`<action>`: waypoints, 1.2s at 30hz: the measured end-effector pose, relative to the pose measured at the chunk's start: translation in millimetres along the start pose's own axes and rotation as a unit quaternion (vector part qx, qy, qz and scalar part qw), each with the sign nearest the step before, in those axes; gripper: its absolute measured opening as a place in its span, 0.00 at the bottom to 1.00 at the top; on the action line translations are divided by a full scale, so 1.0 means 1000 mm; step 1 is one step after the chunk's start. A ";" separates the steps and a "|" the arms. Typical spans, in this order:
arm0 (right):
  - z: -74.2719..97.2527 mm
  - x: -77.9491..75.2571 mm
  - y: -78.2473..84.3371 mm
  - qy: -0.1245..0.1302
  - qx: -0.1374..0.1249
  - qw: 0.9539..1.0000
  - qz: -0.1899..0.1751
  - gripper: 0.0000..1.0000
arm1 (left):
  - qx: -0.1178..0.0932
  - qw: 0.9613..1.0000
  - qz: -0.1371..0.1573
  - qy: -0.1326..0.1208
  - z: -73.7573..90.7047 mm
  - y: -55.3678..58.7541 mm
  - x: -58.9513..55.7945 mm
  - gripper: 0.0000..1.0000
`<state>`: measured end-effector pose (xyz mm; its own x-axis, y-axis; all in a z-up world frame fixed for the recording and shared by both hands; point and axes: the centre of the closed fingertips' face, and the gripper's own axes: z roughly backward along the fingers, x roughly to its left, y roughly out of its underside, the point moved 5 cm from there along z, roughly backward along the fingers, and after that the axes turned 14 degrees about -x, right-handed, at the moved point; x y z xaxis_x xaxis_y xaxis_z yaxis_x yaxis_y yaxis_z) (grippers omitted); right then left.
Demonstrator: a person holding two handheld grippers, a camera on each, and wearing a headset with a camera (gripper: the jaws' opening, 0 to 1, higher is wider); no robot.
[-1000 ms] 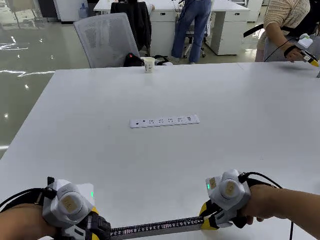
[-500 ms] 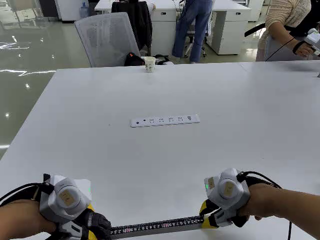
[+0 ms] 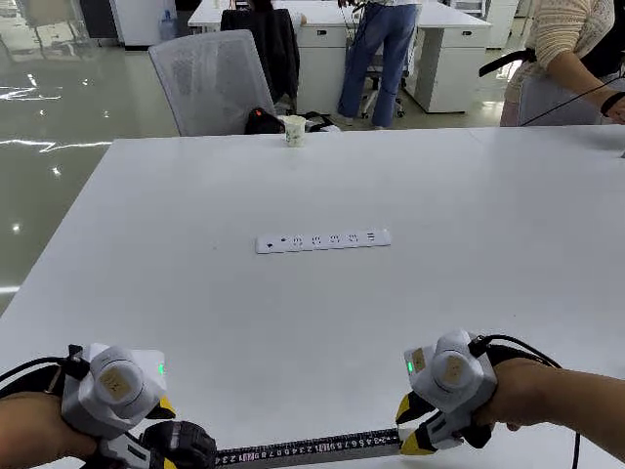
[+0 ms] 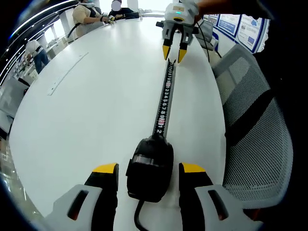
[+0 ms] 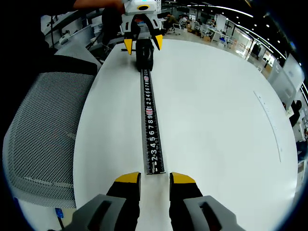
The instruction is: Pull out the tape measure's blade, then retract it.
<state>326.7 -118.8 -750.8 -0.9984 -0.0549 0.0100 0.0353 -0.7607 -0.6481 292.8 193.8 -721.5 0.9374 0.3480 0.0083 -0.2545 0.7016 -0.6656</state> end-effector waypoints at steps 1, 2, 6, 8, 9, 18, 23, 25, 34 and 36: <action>0.001 0.001 0.000 0.000 -0.001 1.000 -0.001 0.21 | -0.001 1.000 0.002 0.002 0.000 0.000 -0.001 0.48; 0.001 0.001 -0.001 0.000 -0.001 1.000 -0.002 0.21 | -0.002 1.000 0.004 0.002 0.001 0.000 -0.001 0.49; 0.002 0.003 -0.002 0.003 -0.004 1.000 -0.011 0.26 | -0.012 1.000 0.020 0.004 0.003 -0.001 -0.002 0.55; 0.003 0.005 -0.001 0.002 -0.008 1.000 -0.019 0.28 | -0.014 1.000 0.022 0.006 0.003 -0.002 -0.004 0.58; 0.004 0.006 -0.001 0.002 -0.009 1.000 -0.026 0.29 | -0.015 1.000 0.024 0.009 0.004 -0.003 -0.006 0.59; 0.009 0.007 0.001 0.009 -0.015 0.999 -0.049 0.42 | -0.013 0.999 0.041 0.025 0.002 -0.001 -0.012 0.69; 0.008 0.012 0.002 0.001 -0.015 0.998 -0.057 0.52 | -0.016 0.999 0.043 0.028 0.002 0.000 -0.013 0.74; 0.008 0.014 0.002 -0.002 -0.012 0.998 -0.062 0.53 | -0.014 0.999 0.044 0.027 0.003 0.001 -0.013 0.76; 0.007 0.019 0.004 -0.010 -0.011 0.997 -0.074 0.61 | -0.024 0.995 0.088 0.028 0.004 0.004 -0.016 0.92; 0.008 0.021 0.005 -0.010 -0.011 0.997 -0.079 0.64 | -0.041 0.994 0.101 0.029 0.005 0.001 -0.015 0.96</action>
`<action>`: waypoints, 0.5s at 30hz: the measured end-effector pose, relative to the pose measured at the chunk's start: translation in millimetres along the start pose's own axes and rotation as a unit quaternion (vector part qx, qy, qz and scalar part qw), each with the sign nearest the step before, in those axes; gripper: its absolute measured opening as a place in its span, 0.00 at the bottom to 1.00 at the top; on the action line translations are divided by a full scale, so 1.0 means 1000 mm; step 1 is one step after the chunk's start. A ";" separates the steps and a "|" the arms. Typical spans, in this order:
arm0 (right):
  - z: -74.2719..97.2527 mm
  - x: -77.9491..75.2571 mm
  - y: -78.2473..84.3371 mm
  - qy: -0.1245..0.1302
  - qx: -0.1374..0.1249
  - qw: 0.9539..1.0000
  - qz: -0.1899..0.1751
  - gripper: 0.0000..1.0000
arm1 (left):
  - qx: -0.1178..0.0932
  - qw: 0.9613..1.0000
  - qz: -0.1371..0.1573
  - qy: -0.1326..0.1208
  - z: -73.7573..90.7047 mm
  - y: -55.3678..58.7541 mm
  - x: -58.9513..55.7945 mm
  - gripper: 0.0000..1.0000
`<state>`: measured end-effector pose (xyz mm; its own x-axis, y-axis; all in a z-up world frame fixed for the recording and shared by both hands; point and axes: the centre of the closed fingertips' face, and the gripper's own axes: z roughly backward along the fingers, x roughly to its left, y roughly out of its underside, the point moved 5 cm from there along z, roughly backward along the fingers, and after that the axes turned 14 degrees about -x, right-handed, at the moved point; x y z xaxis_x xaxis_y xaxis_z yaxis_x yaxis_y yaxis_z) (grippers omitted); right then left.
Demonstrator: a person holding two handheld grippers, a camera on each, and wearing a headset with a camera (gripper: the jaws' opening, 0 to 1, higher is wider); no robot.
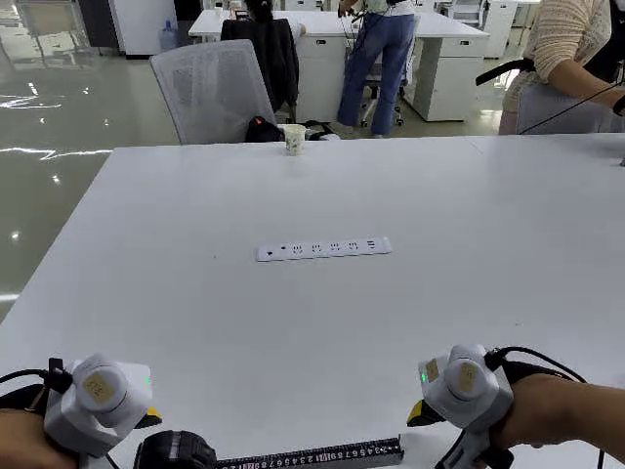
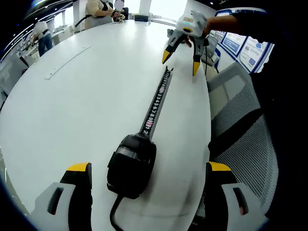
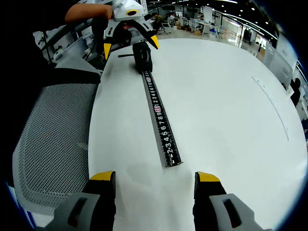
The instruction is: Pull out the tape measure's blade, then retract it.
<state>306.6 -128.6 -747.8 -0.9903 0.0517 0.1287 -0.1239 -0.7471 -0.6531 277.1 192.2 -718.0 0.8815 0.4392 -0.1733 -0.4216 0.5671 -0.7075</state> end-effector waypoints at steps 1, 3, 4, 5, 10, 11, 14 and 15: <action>0.000 0.000 0.000 0.002 0.000 1.000 -0.004 0.66 | -0.001 1.000 -0.003 -0.001 0.001 0.001 0.000 0.98; 0.001 0.000 0.001 0.008 -0.007 1.000 -0.014 0.73 | -0.009 1.000 -0.001 -0.004 0.000 0.000 -0.002 0.99; 0.001 -0.001 0.001 0.014 -0.013 1.000 -0.017 0.78 | -0.010 1.000 0.001 -0.005 0.000 0.001 -0.002 0.99; 0.000 -0.002 0.000 0.022 -0.021 0.999 -0.028 0.84 | -0.013 1.000 0.002 -0.007 0.000 0.002 -0.002 0.99; 0.004 -0.004 0.001 0.038 -0.038 0.997 -0.052 0.99 | -0.025 0.999 0.003 -0.041 0.001 0.005 0.004 0.99; 0.005 -0.004 0.001 0.041 -0.039 0.997 -0.054 0.99 | -0.029 0.999 0.008 -0.044 0.002 0.004 0.005 0.99; 0.008 -0.004 0.003 0.052 -0.048 0.996 -0.062 0.99 | -0.044 0.997 0.024 -0.059 0.004 0.004 0.007 0.99; 0.009 -0.004 0.004 0.058 -0.053 0.995 -0.067 0.99 | -0.048 0.996 0.025 -0.066 0.005 0.005 0.008 0.99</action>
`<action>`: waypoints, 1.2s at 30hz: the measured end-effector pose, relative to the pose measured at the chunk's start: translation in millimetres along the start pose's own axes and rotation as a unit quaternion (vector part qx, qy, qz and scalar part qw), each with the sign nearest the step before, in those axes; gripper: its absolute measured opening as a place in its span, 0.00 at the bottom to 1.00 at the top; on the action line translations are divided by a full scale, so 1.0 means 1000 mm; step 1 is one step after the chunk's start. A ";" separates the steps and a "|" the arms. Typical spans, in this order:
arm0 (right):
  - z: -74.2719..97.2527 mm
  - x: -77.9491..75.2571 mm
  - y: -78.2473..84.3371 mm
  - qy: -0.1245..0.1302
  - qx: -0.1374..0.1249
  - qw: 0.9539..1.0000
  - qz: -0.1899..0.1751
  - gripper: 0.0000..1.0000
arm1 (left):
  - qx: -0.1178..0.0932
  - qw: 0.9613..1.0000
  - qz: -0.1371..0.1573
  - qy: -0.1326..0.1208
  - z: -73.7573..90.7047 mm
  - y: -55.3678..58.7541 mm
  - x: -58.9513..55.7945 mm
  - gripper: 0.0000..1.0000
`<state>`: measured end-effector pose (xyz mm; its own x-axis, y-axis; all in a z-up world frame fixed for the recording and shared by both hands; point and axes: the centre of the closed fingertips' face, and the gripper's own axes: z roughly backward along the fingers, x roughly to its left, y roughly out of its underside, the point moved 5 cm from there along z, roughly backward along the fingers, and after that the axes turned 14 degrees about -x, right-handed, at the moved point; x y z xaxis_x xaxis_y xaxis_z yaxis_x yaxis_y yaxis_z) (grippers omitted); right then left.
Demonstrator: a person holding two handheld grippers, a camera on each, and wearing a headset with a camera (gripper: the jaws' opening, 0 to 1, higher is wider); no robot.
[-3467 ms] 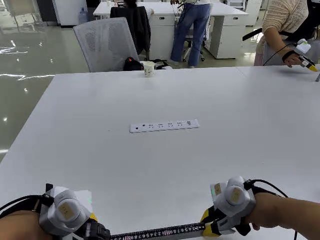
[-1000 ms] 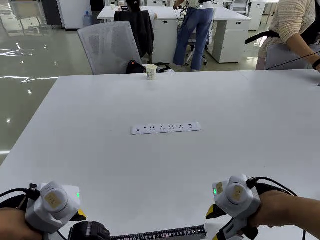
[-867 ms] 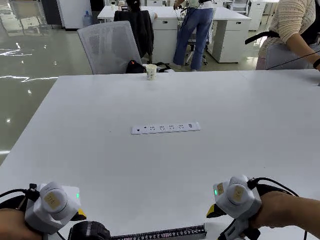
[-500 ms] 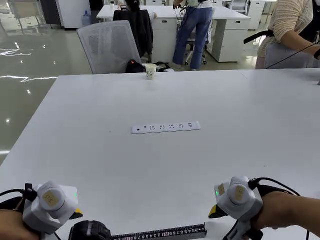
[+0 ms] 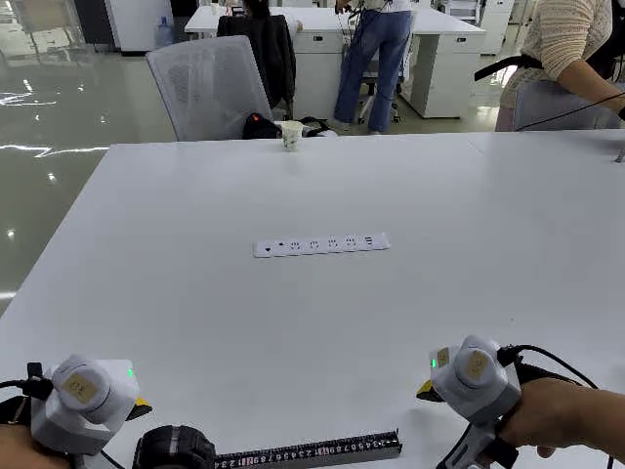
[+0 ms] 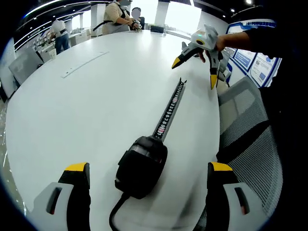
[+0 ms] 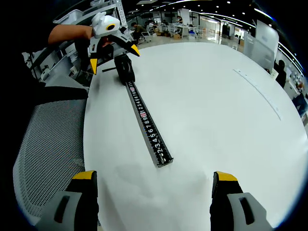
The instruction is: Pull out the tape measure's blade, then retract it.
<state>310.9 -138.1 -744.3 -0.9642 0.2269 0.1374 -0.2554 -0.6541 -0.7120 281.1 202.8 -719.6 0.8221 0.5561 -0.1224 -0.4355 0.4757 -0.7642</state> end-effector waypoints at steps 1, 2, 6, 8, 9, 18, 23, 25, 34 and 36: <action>0.001 0.000 0.001 0.003 -0.003 1.000 -0.004 0.99 | -0.002 1.000 0.000 -0.003 0.001 0.001 0.001 0.99; 0.002 -0.001 0.002 0.008 -0.006 1.000 -0.009 0.99 | -0.003 1.000 0.005 -0.008 0.002 0.001 0.001 0.99; 0.008 -0.004 0.007 0.036 -0.025 0.999 -0.021 0.99 | -0.025 0.999 0.029 -0.029 0.008 0.003 0.003 0.99; 0.013 -0.002 0.010 0.038 -0.032 0.999 -0.021 0.99 | -0.031 0.998 0.030 -0.036 0.010 0.006 0.004 0.99; 0.015 -0.002 0.011 0.041 -0.036 0.998 -0.018 0.99 | -0.033 0.998 0.031 -0.038 0.011 0.007 0.004 0.99; 0.030 0.002 0.015 0.084 -0.087 0.992 -0.046 0.99 | -0.060 0.994 0.048 -0.077 0.019 0.017 0.001 0.99; 0.041 0.002 0.011 0.123 -0.130 0.983 -0.034 0.99 | -0.090 0.989 0.042 -0.109 0.026 0.015 0.000 0.99; 0.045 0.005 0.010 0.126 -0.140 0.981 -0.040 0.99 | -0.096 0.988 0.042 -0.117 0.028 0.018 -0.003 0.99; 0.057 0.013 0.021 0.150 -0.169 0.973 -0.052 0.99 | -0.138 0.978 0.048 -0.147 0.040 0.028 -0.014 0.99; 0.057 0.017 0.026 0.149 -0.172 0.972 -0.054 0.99 | -0.143 0.976 0.055 -0.156 0.043 0.031 -0.015 0.99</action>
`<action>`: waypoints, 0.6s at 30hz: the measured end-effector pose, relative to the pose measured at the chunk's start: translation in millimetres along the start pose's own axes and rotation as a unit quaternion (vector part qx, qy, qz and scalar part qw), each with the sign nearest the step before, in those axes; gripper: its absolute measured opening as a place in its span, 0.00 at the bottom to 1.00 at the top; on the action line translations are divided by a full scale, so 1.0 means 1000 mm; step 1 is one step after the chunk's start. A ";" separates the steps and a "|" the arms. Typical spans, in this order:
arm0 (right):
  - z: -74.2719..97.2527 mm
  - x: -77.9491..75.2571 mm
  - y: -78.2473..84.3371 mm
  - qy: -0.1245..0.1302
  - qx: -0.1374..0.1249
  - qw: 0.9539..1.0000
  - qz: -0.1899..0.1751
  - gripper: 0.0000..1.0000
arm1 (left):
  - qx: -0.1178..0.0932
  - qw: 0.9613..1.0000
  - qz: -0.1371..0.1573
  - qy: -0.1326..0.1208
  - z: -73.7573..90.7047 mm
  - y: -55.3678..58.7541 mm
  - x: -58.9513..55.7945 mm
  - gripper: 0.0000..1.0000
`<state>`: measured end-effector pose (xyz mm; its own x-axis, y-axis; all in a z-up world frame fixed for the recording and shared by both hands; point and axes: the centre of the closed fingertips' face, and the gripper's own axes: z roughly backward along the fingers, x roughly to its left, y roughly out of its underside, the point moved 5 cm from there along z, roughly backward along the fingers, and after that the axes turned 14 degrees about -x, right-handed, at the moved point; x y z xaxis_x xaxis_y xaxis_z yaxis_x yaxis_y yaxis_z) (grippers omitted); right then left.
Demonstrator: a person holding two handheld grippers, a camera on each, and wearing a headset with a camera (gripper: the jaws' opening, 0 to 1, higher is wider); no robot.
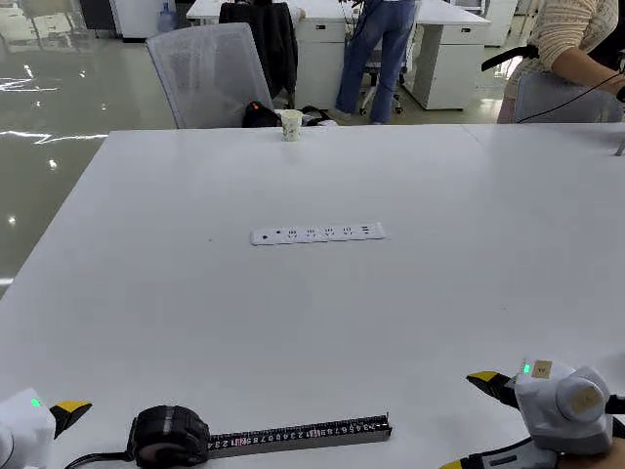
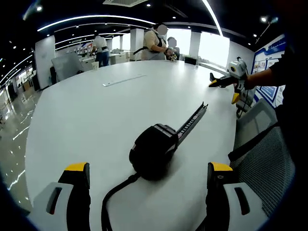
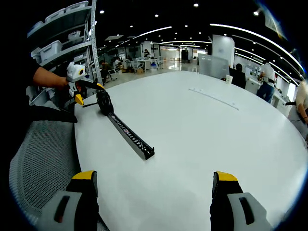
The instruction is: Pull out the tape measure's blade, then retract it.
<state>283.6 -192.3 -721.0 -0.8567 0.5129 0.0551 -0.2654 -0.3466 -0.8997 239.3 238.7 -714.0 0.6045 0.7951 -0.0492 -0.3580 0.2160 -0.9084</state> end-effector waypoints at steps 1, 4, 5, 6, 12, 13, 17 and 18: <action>0.001 0.001 0.002 0.002 0.003 1.000 0.002 0.99 | -0.001 1.000 -0.002 -0.001 0.002 0.001 0.002 0.99; 0.008 -0.001 0.005 0.018 0.006 1.000 -0.004 0.99 | -0.015 1.000 -0.001 -0.016 0.010 0.002 0.003 0.99; 0.010 -0.001 0.005 0.020 0.004 1.000 -0.006 0.99 | -0.016 1.000 -0.005 -0.019 0.013 0.003 0.003 0.99; 0.011 -0.001 0.004 0.023 0.001 1.000 -0.007 0.99 | -0.019 1.000 -0.009 -0.023 0.015 0.004 0.004 0.99; 0.019 0.002 0.005 0.036 0.012 0.999 -0.010 0.99 | -0.033 0.999 0.013 -0.032 0.029 0.011 0.006 0.99; 0.020 0.002 0.005 0.039 0.012 0.999 -0.011 0.99 | -0.032 0.999 0.016 -0.034 0.030 0.011 0.006 0.99; 0.024 0.005 0.008 0.042 0.011 0.999 -0.022 0.99 | -0.023 0.999 0.018 -0.034 0.033 0.014 0.001 0.99; 0.024 0.006 0.009 0.040 0.009 0.999 -0.021 0.99 | -0.021 0.999 0.017 -0.034 0.034 0.015 0.000 0.99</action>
<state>265.3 -211.0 -718.1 -0.8066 0.5883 0.0576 -0.3096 -0.3375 -0.8890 209.7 261.2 -713.8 0.5426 0.8383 -0.0541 -0.3465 0.1647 -0.9235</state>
